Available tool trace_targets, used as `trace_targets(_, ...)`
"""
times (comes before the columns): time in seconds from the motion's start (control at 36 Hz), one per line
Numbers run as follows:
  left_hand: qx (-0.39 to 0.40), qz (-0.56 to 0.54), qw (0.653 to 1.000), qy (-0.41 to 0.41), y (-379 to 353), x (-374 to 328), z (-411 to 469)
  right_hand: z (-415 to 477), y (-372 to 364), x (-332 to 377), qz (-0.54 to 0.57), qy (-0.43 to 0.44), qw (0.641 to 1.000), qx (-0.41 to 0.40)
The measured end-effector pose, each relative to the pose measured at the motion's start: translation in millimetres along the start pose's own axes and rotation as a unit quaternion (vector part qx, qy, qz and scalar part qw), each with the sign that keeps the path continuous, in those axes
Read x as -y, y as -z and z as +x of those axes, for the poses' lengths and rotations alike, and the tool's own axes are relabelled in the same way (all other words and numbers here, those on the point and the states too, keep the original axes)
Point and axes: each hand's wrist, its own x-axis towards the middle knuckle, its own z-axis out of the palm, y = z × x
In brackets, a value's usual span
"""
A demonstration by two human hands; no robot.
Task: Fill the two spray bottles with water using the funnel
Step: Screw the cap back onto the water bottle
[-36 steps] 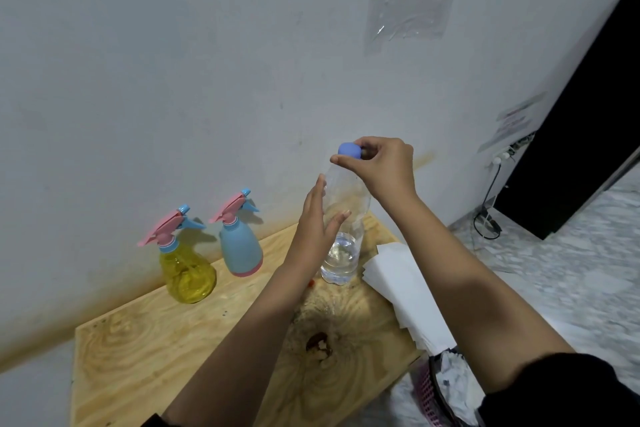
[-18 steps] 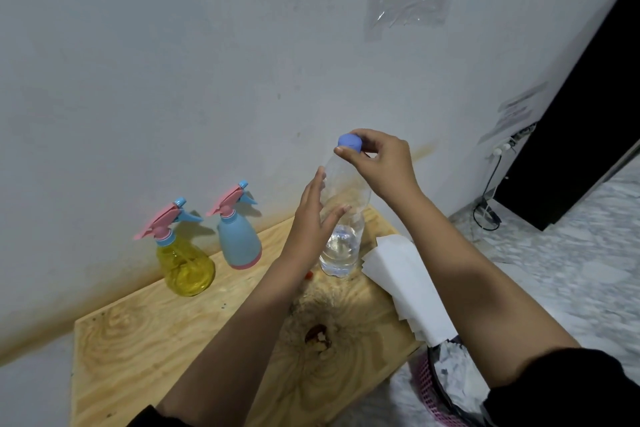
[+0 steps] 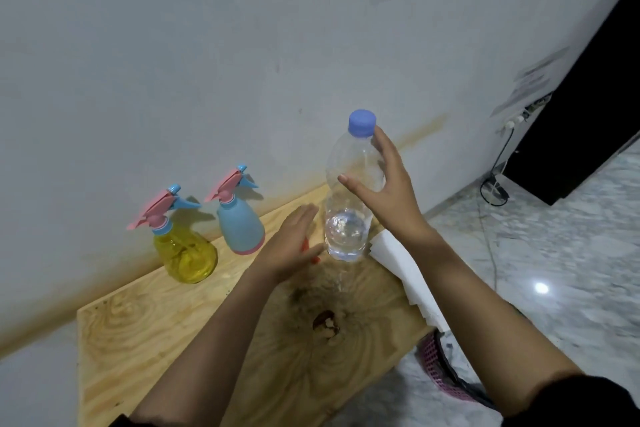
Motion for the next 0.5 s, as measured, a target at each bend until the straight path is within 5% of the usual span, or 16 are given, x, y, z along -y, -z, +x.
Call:
trace_targets(0.17, 0.092, 0.233, 0.966, -0.057, -16, 40, 6, -11, -16, -31, 0.069, -0.041, 0.997, -0.001)
trace_targets(0.5, 0.11, 0.203, 0.971, -0.061, -16, 59, 33, -25, -34, -72, -0.046, -0.157, 0.986, 0.03)
